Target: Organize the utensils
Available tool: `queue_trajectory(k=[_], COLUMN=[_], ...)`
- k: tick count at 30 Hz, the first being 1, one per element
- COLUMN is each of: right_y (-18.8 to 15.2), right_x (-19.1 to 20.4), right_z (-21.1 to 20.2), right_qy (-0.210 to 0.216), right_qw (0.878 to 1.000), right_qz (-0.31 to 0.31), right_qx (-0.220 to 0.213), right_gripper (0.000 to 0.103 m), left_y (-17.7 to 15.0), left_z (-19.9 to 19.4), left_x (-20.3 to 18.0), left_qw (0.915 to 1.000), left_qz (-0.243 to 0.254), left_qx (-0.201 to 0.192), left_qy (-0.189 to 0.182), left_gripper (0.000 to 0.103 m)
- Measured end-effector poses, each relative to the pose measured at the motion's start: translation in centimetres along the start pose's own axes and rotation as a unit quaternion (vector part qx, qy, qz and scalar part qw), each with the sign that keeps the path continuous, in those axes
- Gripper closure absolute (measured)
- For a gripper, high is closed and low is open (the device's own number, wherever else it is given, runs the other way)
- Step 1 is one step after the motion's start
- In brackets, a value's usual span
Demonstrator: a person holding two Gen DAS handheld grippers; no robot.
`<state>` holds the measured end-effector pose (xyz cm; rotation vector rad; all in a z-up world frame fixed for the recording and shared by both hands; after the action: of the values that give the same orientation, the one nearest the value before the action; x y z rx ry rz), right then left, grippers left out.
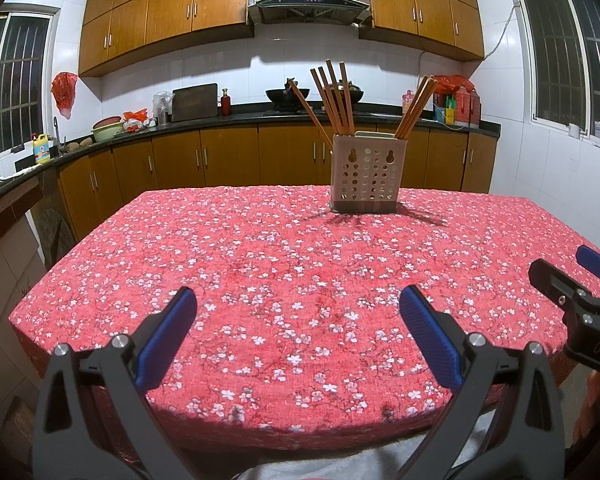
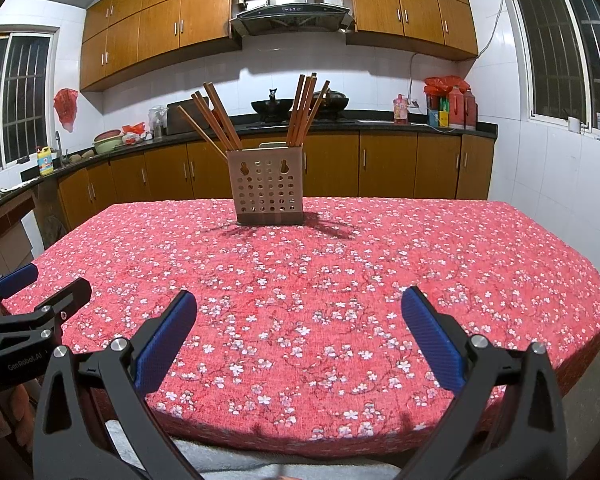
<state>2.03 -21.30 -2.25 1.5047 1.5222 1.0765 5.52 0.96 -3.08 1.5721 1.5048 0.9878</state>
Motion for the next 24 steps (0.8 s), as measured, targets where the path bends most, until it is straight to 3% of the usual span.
queue_trajectory(k=[24], right_y=[-0.54], right_x=[0.10], right_z=[0.15], right_qy=[-0.001], right_qw=[1.000], right_qz=[0.003], right_qx=[0.002], right_gripper=[0.002], left_y=[-0.52], left_z=[0.45], left_x=[0.34], left_qw=[1.0000], left_qz=[0.003], left_qx=[0.003], left_qy=[-0.004], left_gripper=[0.004])
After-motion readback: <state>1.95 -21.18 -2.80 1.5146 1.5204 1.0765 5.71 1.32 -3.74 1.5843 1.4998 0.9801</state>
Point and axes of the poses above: each gripper's, at about its wrist camera, not at the fingertips, and z roughly the way its jaws point, x to its left, y to its top, the point moved 5 cm from there along z, roughly the way its jaws point, and after that the axes turned 3 degrees about y, right-handed, at the moved point
